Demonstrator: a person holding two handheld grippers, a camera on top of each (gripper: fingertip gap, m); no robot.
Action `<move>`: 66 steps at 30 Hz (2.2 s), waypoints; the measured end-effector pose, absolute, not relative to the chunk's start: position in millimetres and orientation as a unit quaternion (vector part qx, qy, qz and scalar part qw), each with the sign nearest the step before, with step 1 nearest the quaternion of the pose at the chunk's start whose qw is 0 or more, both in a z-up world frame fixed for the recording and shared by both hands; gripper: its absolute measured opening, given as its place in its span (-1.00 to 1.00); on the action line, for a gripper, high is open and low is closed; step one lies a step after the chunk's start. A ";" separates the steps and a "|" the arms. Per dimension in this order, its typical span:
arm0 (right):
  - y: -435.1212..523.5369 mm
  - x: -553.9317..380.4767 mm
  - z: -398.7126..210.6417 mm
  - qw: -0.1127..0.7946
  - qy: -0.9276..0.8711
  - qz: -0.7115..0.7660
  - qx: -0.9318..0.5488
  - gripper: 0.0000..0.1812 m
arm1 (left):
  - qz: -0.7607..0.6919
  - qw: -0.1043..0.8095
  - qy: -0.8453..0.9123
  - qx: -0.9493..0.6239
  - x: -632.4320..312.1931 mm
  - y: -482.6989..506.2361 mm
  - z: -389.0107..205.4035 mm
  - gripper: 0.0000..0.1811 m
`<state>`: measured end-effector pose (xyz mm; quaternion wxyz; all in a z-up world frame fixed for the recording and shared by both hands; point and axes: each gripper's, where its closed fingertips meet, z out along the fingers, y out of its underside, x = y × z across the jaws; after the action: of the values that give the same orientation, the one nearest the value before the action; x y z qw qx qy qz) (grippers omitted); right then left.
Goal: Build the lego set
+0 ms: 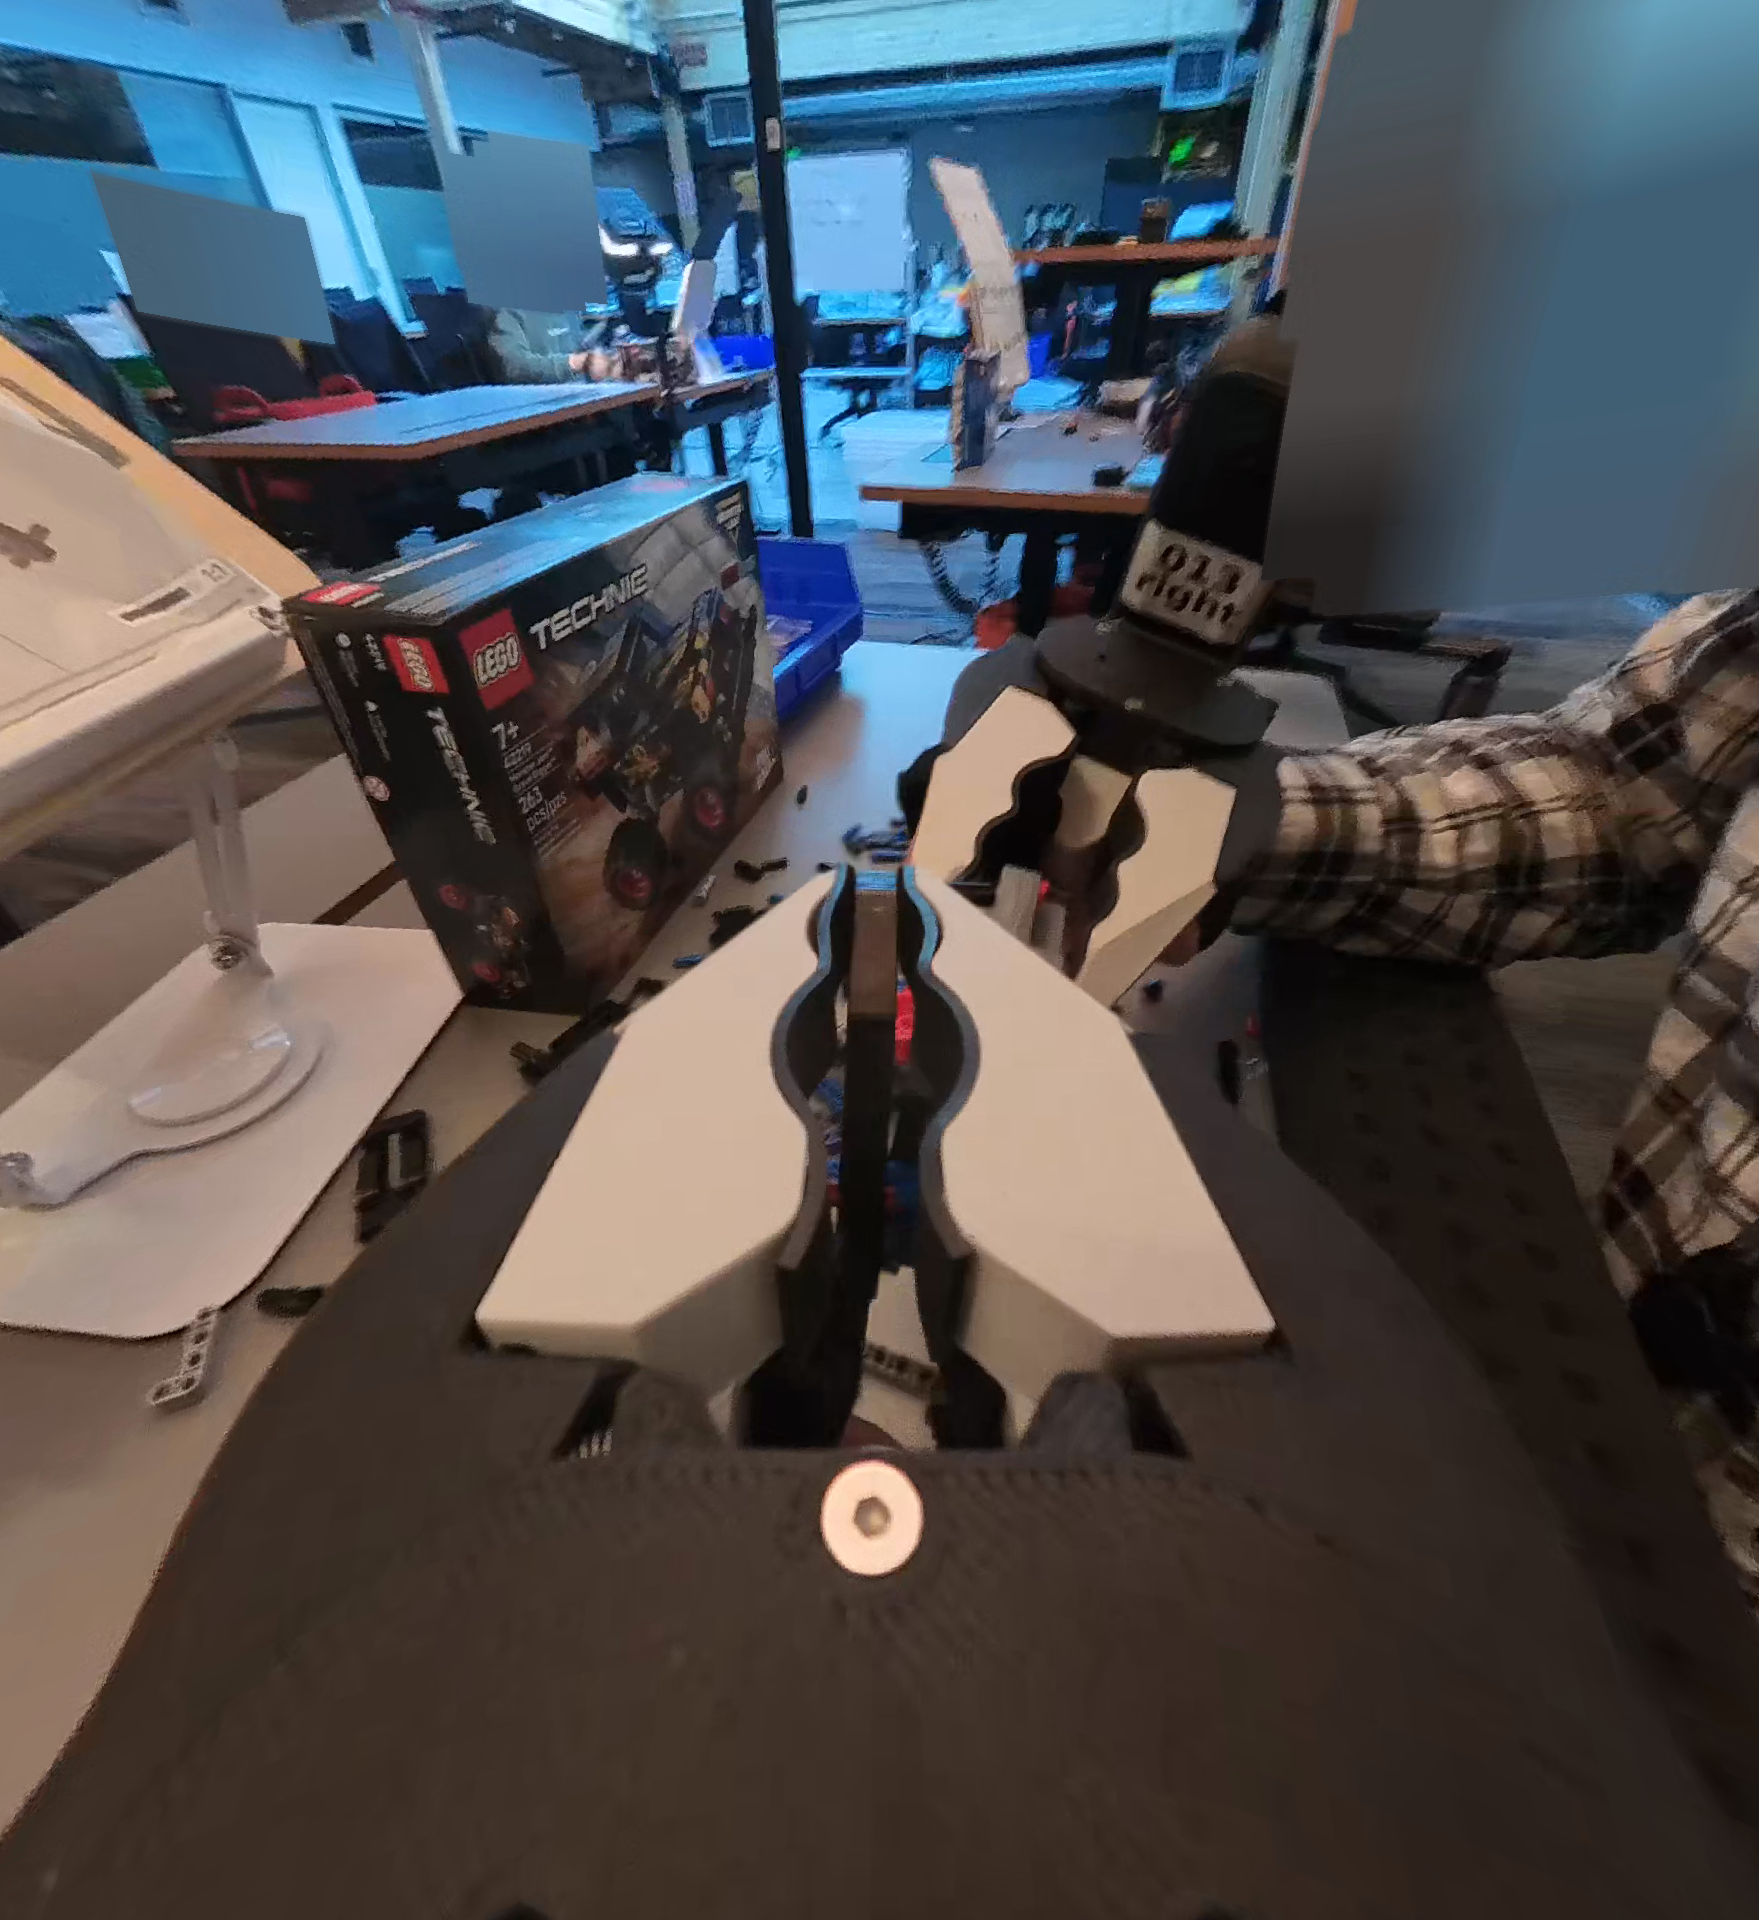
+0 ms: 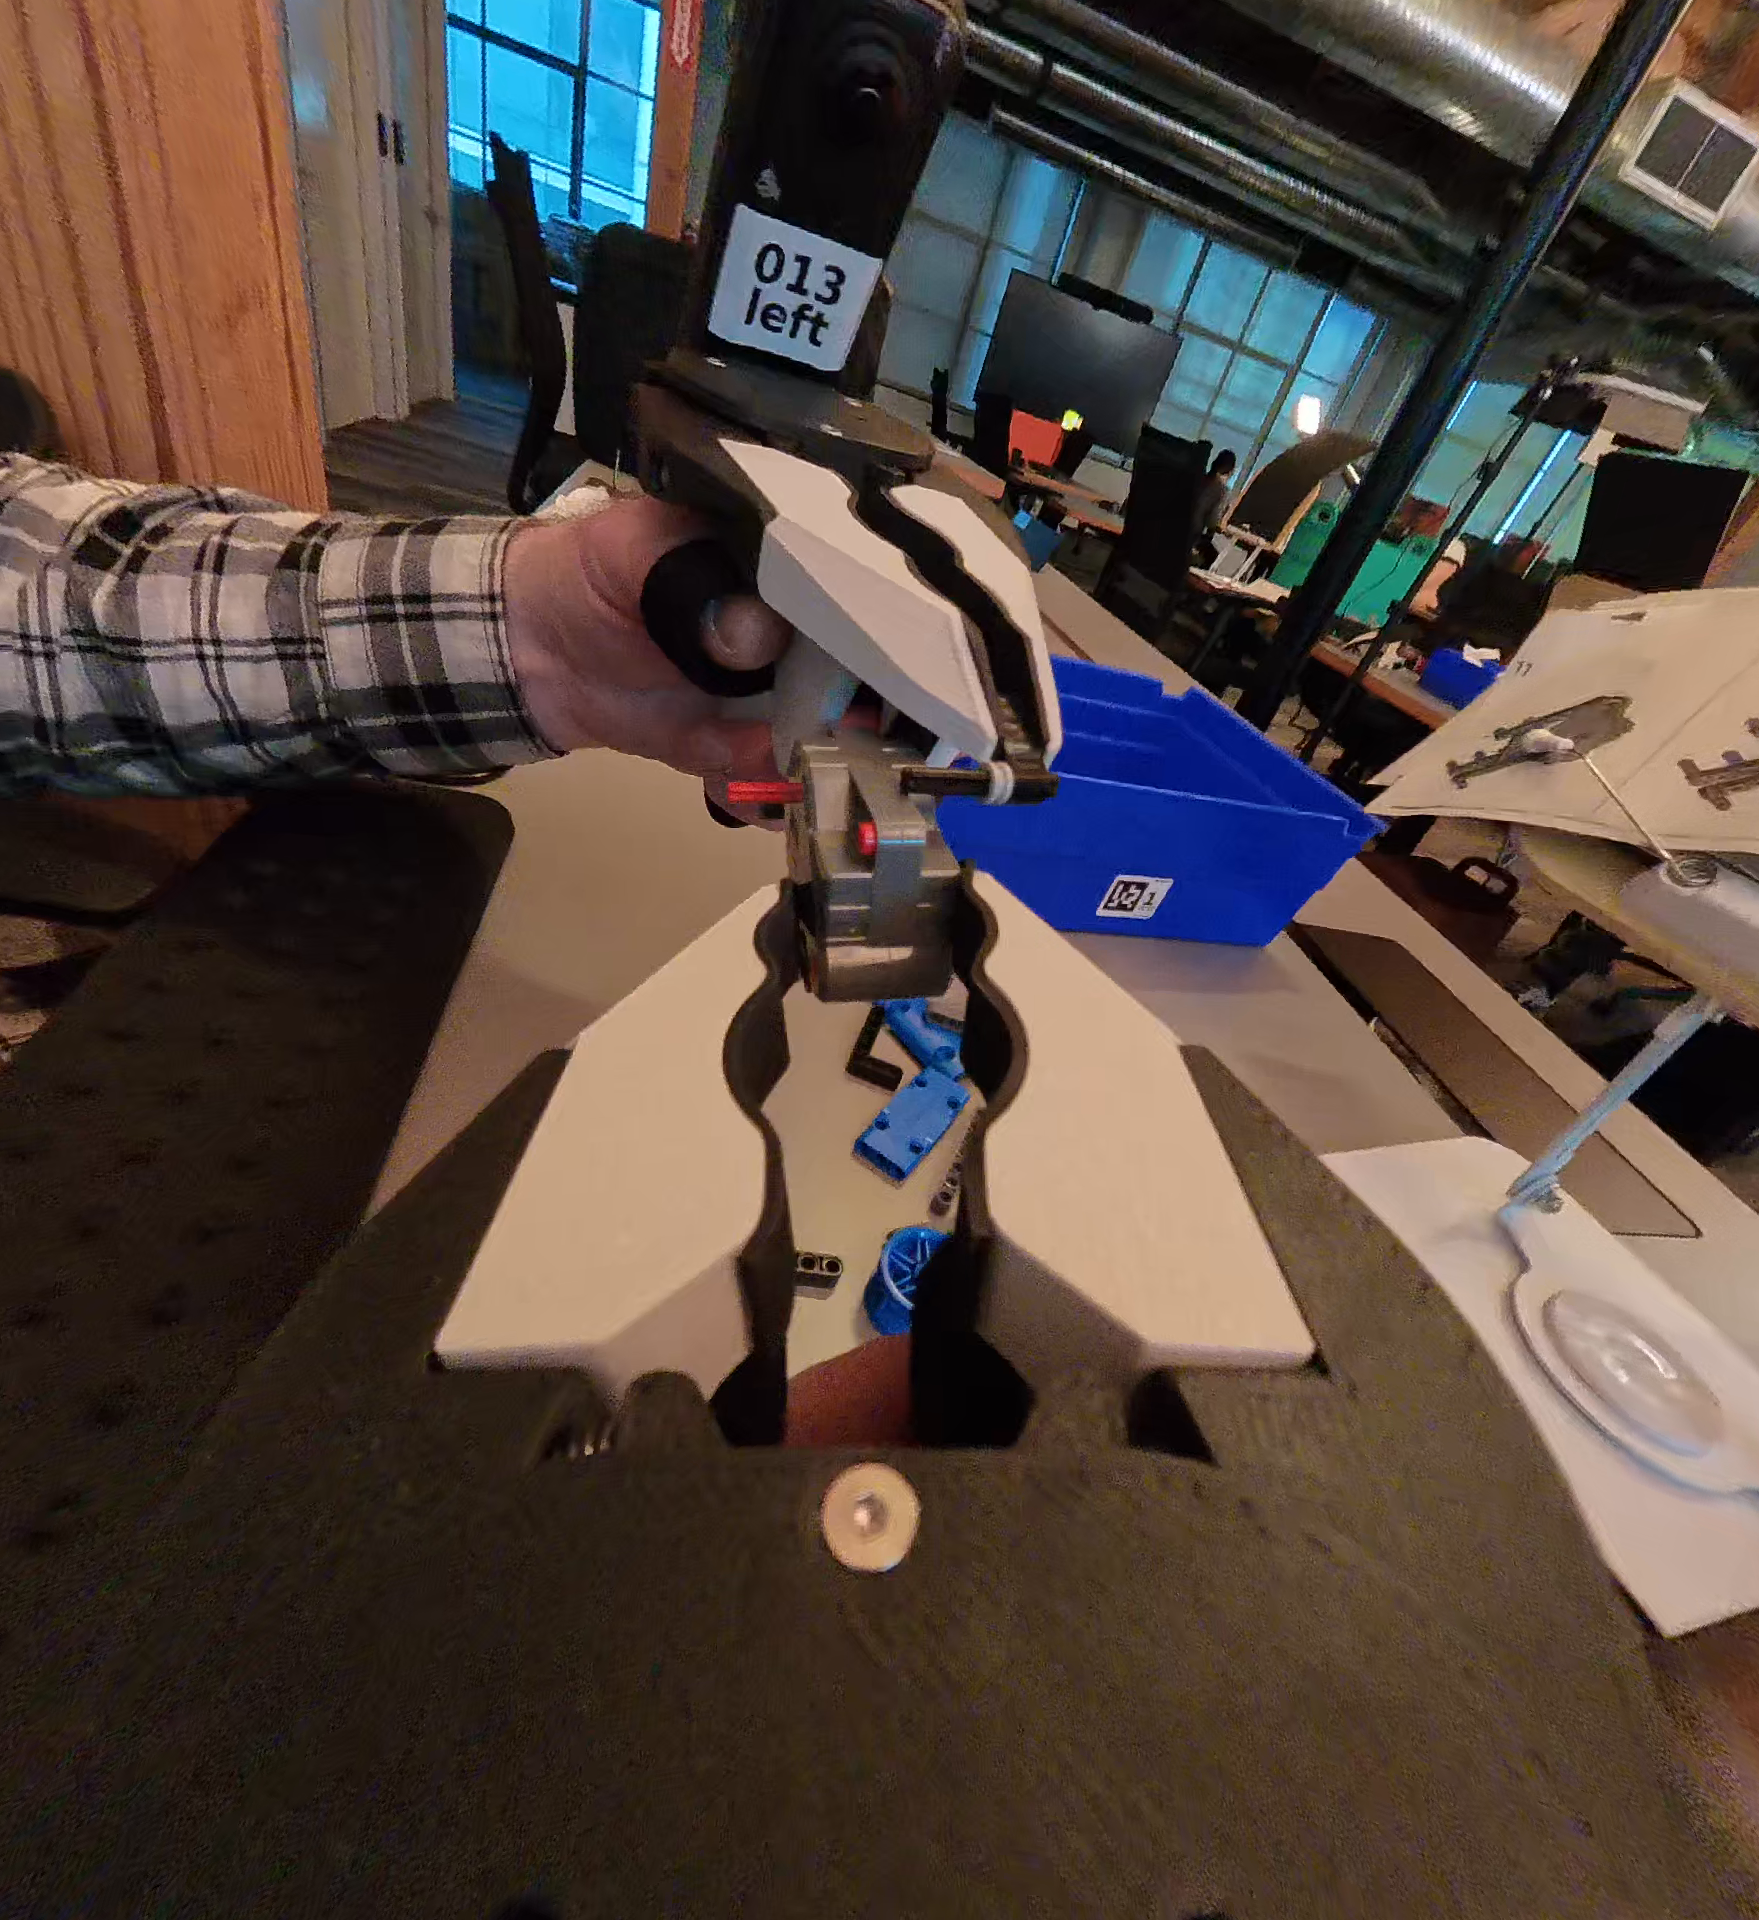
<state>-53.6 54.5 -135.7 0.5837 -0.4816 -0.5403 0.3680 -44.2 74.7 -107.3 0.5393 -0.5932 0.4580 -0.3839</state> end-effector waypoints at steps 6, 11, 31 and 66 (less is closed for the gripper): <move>50.8 -52.7 -134.8 0.593 -0.553 0.353 -0.467 -0.73 | -0.343 0.556 0.478 -0.587 -39.8 71.7 -109.1 -0.94; 47.2 -51.3 -132.4 0.596 -0.557 0.357 -0.455 -0.73 | -0.324 0.562 0.495 -0.577 -40.0 69.4 -107.0 -0.94; 33.4 -49.1 -128.0 0.540 -0.548 0.454 -0.450 -0.74 | -0.341 0.514 0.560 -0.553 -38.4 50.0 -107.6 -0.94; 37.6 -51.3 -133.3 0.540 -0.561 0.424 -0.463 -0.75 | -0.298 0.497 0.579 -0.573 -28.7 44.9 -118.6 -0.64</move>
<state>-51.3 37.6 -133.3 0.5396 -0.4632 -0.5609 0.4238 -28.7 44.9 -118.6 0.4970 -0.5733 0.5795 -0.2975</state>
